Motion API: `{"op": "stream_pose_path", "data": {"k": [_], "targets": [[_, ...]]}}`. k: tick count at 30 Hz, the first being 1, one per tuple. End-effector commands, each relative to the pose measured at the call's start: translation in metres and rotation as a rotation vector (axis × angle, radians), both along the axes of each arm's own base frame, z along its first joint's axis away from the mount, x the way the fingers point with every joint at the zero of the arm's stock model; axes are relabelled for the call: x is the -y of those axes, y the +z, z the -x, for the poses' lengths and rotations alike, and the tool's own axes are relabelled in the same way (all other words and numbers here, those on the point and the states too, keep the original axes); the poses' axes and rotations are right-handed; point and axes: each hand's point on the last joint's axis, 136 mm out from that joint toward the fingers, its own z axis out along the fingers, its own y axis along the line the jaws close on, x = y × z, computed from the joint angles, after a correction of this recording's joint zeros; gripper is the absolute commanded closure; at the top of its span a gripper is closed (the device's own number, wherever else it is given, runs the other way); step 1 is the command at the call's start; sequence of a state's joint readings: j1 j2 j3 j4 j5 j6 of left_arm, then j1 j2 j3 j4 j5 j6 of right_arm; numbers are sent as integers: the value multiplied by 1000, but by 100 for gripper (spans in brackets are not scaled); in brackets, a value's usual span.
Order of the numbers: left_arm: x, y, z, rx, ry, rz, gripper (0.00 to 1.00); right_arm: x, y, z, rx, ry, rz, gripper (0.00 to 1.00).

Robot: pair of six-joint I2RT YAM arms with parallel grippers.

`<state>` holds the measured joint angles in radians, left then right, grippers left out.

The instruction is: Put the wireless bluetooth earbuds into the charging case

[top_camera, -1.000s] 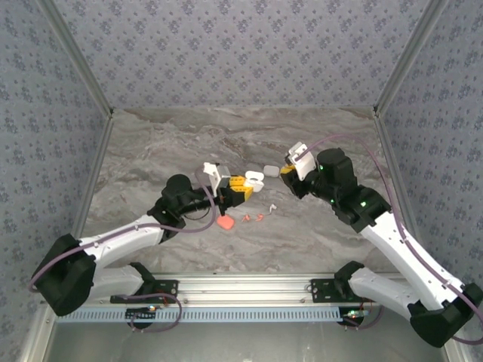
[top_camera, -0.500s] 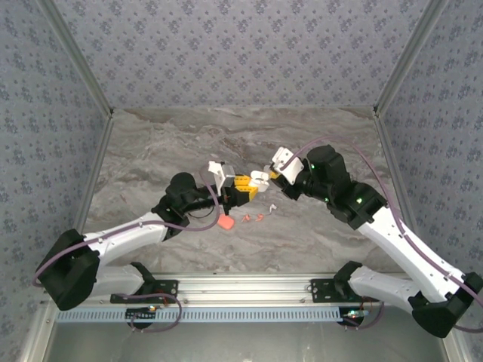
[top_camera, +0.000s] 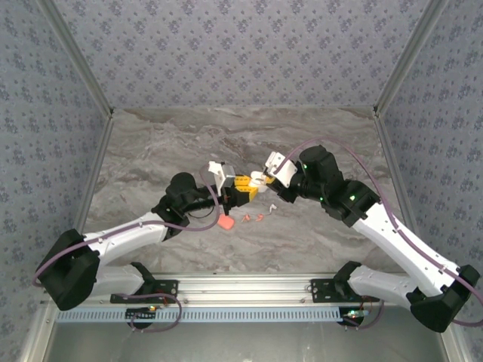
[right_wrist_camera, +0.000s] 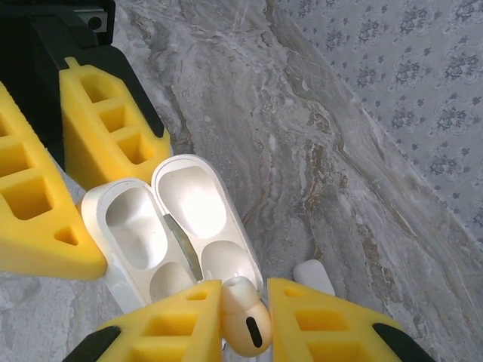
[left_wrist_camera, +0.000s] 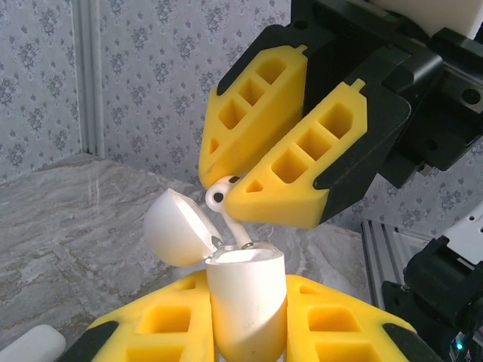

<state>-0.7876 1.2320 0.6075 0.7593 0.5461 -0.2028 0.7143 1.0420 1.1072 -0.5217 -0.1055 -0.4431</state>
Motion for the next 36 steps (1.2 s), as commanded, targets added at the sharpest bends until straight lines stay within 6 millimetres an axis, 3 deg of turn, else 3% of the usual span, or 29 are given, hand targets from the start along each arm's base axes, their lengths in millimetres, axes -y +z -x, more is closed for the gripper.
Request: {"op": "stream_pose_path", "data": {"k": [1,13,17,20,27,31,35,36], "targets": [[2,26,5,67,-23,48,100,-3,4,8,-10,43,8,78],[1,27,6,73,-27,55,100,-17,4,26,-123,137,-39,74],[1,29,7,77,-27,60,100,-21,25,29,-152,161,-100,69],[0,30,7,80,-25,63,100,-19,42,27,-155,152,-158,59],[-4,30,5,88,3,72,100,0,80,9,-187,33,-314,41],[-12,29,0,94,67,72,100,22,63,-16,-305,-147,-387,40],[-23,23,-3,99,130,52,100,43,18,-45,-452,-350,-438,43],[-25,22,-2,101,136,43,100,47,-10,-48,-514,-398,-417,43]]}}
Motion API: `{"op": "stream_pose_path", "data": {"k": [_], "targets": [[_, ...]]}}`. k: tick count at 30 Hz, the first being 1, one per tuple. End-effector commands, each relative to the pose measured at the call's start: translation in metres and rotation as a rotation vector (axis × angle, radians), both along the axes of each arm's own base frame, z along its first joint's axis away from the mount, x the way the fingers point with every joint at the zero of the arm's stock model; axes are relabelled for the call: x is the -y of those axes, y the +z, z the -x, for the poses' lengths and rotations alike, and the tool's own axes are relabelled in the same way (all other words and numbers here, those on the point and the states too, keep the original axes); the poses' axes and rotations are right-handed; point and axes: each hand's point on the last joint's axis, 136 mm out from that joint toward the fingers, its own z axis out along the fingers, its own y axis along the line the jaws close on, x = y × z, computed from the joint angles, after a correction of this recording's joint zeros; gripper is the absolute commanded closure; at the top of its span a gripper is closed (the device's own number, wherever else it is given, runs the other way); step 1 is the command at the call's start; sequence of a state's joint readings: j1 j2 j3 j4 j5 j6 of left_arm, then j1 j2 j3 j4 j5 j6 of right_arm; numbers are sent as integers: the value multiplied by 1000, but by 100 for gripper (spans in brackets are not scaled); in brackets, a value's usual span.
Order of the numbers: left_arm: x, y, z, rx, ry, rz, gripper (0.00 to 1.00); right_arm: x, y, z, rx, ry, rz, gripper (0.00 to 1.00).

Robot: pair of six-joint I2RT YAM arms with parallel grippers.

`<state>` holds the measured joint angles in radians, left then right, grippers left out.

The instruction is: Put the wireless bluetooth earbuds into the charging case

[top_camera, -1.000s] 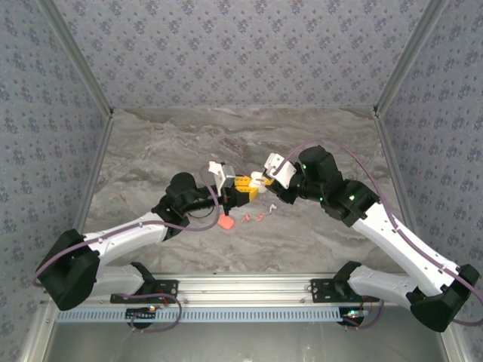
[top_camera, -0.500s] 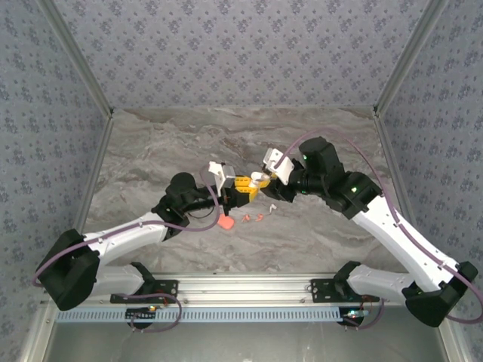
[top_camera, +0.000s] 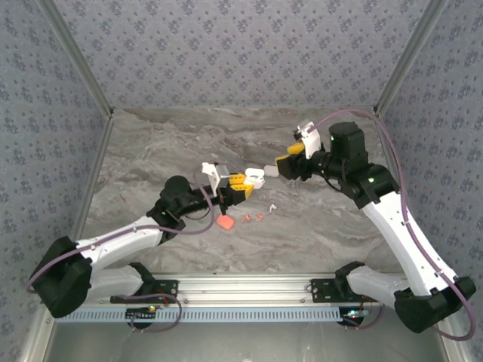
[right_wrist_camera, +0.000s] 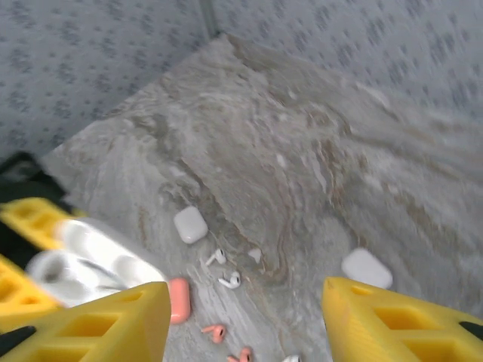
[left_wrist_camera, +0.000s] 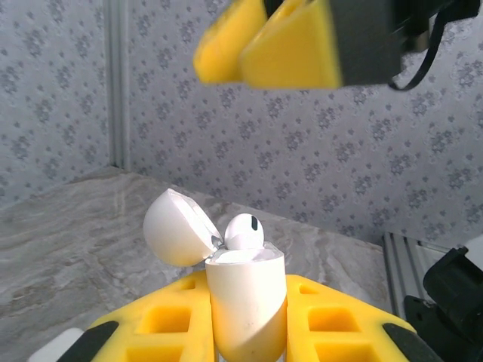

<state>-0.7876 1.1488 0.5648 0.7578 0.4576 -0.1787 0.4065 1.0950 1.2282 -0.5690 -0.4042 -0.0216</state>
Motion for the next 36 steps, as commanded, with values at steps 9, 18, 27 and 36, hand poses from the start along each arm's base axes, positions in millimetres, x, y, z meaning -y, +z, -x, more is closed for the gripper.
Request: {"op": "stream_pose_path", "data": {"k": [9,18,27,36], "targets": [[-26,3,8,49,90,-19,100,10,-167,-16,-443,-192,83,46],[-32,4,10,50,105,-21,100,-2,-236,-20,-533,-119,191,49],[-32,5,11,50,106,-18,100,-16,-270,-28,-577,-64,249,54],[-33,3,11,48,110,-22,100,-21,-289,-28,-605,-36,303,56]]}}
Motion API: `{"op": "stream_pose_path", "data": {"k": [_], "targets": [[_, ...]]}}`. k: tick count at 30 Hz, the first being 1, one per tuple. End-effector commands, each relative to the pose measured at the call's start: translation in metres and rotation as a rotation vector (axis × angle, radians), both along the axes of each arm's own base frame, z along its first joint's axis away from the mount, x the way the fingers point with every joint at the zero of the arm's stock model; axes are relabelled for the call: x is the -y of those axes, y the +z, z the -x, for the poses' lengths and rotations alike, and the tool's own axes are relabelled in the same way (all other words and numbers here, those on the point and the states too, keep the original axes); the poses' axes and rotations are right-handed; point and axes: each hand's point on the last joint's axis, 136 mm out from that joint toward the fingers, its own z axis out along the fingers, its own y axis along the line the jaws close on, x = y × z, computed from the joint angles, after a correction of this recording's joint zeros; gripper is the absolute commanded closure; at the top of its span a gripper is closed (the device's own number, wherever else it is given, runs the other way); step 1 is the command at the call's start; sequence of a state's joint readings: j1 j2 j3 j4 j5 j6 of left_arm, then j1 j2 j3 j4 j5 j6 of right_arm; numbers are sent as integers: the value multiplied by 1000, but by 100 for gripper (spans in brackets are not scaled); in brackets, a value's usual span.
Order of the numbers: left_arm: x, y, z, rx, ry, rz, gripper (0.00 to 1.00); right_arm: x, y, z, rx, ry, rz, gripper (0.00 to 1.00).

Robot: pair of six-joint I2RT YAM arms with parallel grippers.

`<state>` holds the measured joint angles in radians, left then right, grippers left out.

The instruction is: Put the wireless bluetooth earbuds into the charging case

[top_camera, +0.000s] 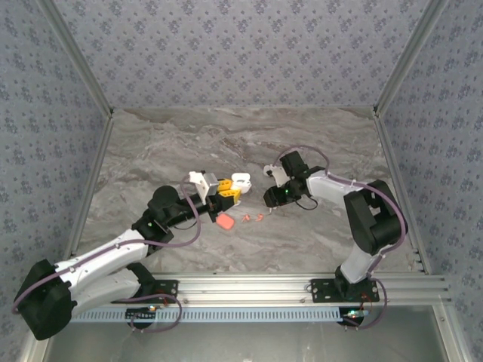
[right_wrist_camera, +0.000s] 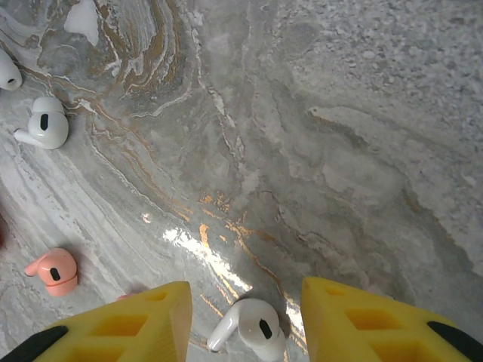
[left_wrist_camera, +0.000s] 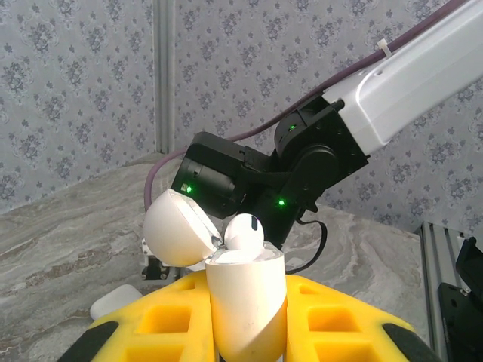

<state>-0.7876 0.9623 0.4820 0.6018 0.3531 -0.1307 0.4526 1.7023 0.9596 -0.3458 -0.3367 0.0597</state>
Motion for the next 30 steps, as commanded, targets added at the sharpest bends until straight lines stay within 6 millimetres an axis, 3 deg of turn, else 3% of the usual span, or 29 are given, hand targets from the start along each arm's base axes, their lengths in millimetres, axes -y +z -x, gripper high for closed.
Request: {"op": "stream_pose_path", "data": {"k": [1,8,30], "targets": [[-2,14,3,46,2,24,100,-5,-2,-3,4,34,13,56],[-2,10,2,40,7,19,100,-3,-13,6,-35,49,38,59],[-1,10,0,34,11,15,100,8,-18,21,-91,51,89,66]]}}
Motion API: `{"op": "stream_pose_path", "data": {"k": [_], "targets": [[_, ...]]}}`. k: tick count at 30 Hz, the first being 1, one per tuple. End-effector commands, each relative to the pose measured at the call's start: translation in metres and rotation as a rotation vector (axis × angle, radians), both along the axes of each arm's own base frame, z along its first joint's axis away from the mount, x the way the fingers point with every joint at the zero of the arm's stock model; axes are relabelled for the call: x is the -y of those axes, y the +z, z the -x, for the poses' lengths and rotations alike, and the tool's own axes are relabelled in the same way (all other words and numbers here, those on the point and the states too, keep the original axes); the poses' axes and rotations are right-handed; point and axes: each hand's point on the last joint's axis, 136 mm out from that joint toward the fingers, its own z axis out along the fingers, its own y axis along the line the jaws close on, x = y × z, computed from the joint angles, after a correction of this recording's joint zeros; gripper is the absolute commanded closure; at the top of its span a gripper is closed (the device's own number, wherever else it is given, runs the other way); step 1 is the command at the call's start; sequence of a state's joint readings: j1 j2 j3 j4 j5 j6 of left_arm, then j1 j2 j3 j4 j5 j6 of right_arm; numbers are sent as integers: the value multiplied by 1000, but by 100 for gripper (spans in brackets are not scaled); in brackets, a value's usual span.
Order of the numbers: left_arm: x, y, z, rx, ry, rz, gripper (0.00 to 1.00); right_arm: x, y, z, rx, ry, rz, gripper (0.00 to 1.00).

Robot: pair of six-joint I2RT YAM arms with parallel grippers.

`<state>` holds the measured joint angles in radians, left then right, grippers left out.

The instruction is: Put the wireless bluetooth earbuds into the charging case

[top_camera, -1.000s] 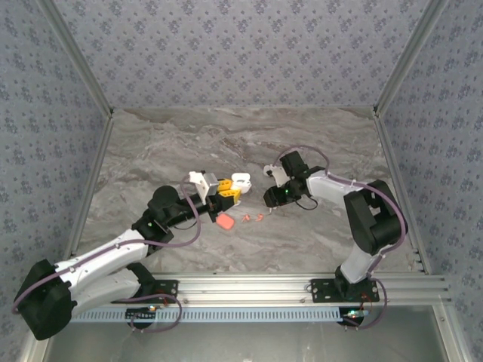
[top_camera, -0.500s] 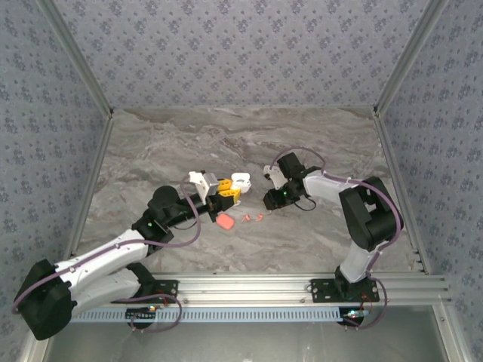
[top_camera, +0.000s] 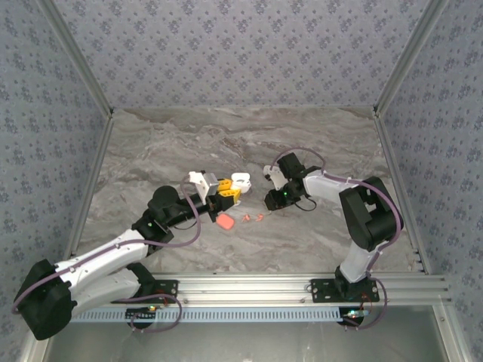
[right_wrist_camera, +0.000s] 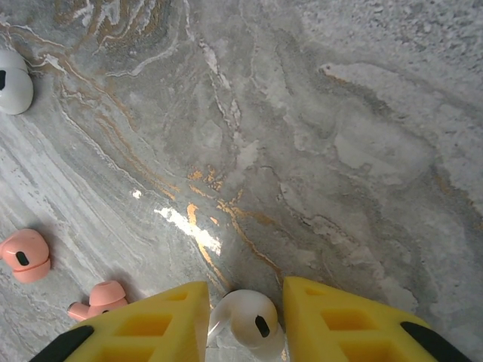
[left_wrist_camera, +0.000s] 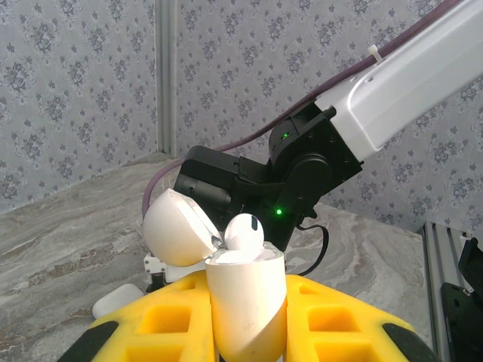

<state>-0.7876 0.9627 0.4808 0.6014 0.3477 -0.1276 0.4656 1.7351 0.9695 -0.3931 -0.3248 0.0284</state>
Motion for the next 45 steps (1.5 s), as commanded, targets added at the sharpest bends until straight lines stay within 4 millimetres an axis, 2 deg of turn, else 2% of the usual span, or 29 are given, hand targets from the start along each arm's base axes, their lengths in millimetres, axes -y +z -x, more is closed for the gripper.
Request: {"op": "stream_pose_path", "data": {"k": [1,20,26,30,33,39,45], "targets": [[-1,10,1,33,6,17,100,6,-6,12,-50,16,46,67],[-1,11,1,36,9,13,100,0,-12,14,-78,43,60,75],[-2,11,0,36,12,11,100,-2,4,12,-47,35,24,80],[-1,10,0,33,12,9,100,0,31,4,24,6,-7,80],[0,8,-1,27,13,8,100,2,62,-2,112,-23,-36,80],[5,5,-4,5,0,20,100,9,144,-7,343,-77,-123,80],[16,4,-8,-19,-30,29,100,9,231,3,582,-76,-252,81]]}}
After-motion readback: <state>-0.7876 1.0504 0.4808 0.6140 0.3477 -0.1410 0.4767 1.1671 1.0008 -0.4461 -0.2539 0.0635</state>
